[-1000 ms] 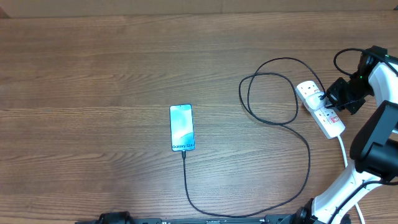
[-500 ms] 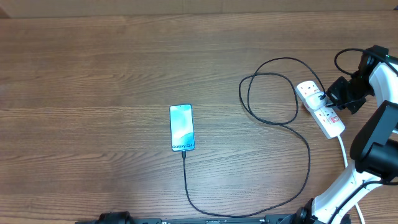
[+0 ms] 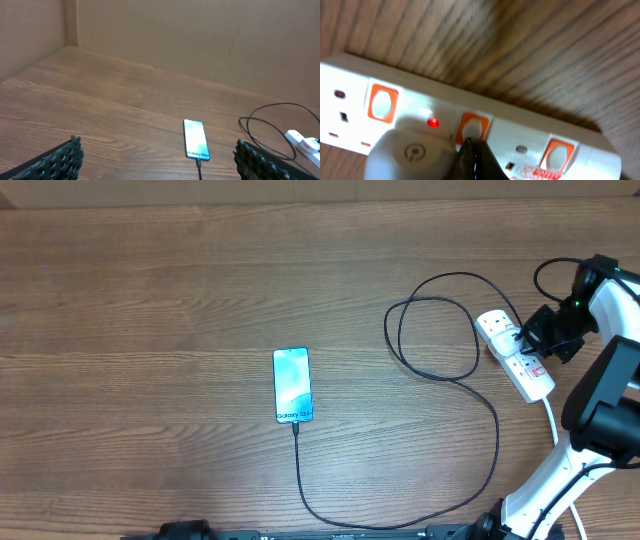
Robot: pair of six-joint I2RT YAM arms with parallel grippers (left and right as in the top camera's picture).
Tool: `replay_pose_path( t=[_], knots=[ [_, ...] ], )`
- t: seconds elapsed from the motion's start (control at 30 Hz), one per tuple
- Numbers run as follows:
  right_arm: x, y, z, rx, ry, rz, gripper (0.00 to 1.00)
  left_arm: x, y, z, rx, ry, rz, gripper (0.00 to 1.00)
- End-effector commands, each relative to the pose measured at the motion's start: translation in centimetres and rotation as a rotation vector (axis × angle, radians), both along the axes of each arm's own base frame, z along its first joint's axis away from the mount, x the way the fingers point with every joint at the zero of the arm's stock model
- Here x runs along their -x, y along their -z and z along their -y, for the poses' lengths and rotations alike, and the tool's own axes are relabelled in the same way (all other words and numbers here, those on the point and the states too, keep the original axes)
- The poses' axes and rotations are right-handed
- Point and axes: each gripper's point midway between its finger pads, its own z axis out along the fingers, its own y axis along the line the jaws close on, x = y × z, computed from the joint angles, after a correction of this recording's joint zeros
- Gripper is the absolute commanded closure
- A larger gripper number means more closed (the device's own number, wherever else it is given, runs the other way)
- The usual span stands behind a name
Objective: Plug charger to phone and switch on socket
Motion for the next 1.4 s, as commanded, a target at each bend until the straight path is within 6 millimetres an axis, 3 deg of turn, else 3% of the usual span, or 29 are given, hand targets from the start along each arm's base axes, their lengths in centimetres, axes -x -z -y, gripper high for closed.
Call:
replay_pose_path(
  t=[0.0, 0.13, 0.23, 0.3, 0.37, 0.4, 0.43, 0.5, 0.53, 0.67, 0.77, 0.87, 0.93, 0.97, 1.13, 1.37],
  knots=[
    [-0.4, -0.5, -1.6, -0.042, -0.044, -0.007, 0.96, 0.2, 0.0, 0.2, 0.017, 0.015, 0.011, 0.0],
    [-1.0, -5.7, -0.9, -0.007, -0.035, 0.078, 0.96, 0.2, 0.0, 0.2, 0.017, 0.016, 0.011, 0.0],
    [-1.9, -12.5, -0.3, 0.06, -0.034, 0.233, 0.96, 0.2, 0.0, 0.2, 0.017, 0.023, 0.011, 0.0],
    [-2.4, -19.4, -0.1, 0.14, -0.037, 0.419, 0.96, 0.3, 0.0, 0.2, 0.018, 0.053, 0.011, 0.0],
    [-2.5, -24.1, -0.4, 0.192, -0.039, 0.55, 0.96, 0.2, 0.0, 0.2, 0.018, 0.078, 0.011, 0.0],
    [-2.0, -30.7, -1.2, 0.258, -0.026, 0.743, 0.96, 0.2, 0.0, 0.1, 0.018, 0.101, 0.011, 0.0],
    [-1.7, -32.9, -1.6, 0.278, -0.018, 0.81, 0.96, 0.2, 0.0, 0.1, 0.018, 0.107, 0.011, 0.0],
    [-0.4, -38.9, -2.6, 0.324, 0.0, 0.998, 0.96, 0.2, 0.0, 0.1, 0.018, 0.112, 0.01, 0.0],
    [1.5, -44.7, -3.9, 0.36, 0.021, 1.199, 0.96, 0.2, 0.0, 0.1, 0.018, 0.103, 0.01, 0.0],
    [6.4, -54.3, -6.4, 0.447, -0.003, 1.537, 0.96, 0.2, 0.1, 0.2, 0.018, 0.085, 0.01, 0.0],
    [10.4, -59.3, -7.7, 0.507, -0.01, 1.726, 0.96, 0.2, 0.1, 0.2, 0.018, 0.086, 0.01, 0.0],
    [13.3, -61.7, -8.8, 0.552, -0.025, 1.824, 0.95, 0.2, 0.1, 0.2, 0.018, 0.088, 0.01, 0.0],
    [14.6, -62.1, -9.5, 0.586, -0.067, 1.84, 0.95, 0.2, 0.1, 0.2, 0.018, 0.088, 0.01, 0.0],
    [15.9, -61.0, -11.1, 0.563, -0.139, 1.819, 0.95, 0.2, 0.1, 0.2, 0.018, 0.088, 0.01, 0.0],
    [18.2, -58.5, -14.4, 0.43, -0.254, 1.822, 0.93, 0.3, 0.2, 0.1, 0.017, 0.084, 0.005, 0.0],
    [22.5, -56.5, -15.3, 0.402, -0.263, 1.891, 0.92, 0.3, 0.4, 0.4, 0.022, 0.101, -0.006, 0.0]
  ],
)
